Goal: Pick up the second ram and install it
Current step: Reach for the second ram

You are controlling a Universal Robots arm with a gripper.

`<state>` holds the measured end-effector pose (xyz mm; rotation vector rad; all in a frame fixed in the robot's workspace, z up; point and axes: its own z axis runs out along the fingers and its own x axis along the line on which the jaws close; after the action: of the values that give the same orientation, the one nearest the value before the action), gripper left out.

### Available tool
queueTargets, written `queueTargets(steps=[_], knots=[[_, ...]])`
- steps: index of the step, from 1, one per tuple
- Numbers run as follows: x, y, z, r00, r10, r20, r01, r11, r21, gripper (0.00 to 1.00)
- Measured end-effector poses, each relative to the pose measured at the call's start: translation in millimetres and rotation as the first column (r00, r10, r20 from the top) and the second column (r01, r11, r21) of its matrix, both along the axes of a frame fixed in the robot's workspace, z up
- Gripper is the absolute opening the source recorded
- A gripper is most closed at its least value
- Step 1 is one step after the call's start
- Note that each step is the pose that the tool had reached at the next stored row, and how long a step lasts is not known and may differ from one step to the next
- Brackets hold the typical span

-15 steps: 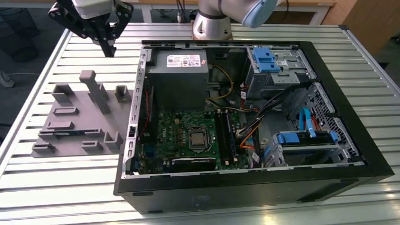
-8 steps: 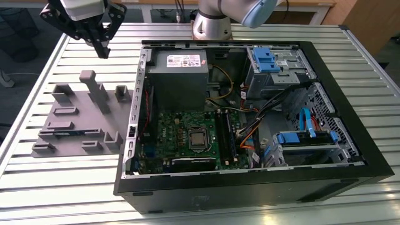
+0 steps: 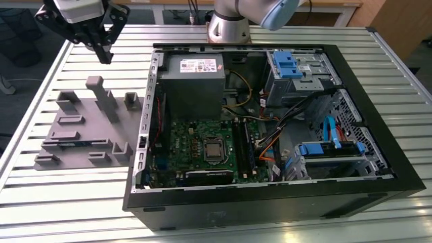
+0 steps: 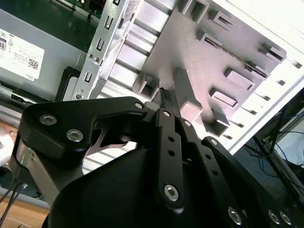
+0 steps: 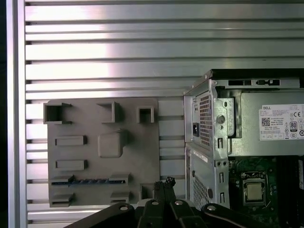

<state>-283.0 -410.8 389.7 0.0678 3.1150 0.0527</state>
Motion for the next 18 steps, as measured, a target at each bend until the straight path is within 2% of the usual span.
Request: queueTargets(steps=[9, 18], knots=[[-9.7, -0.3, -0.1, 1.0, 0.0, 0.0001, 0.0, 1.0, 0.0001, 0.11], [-23.8, -0.5, -0.1, 1.0, 0.0, 0.0001, 0.0, 1.0, 0.0001, 0.11]])
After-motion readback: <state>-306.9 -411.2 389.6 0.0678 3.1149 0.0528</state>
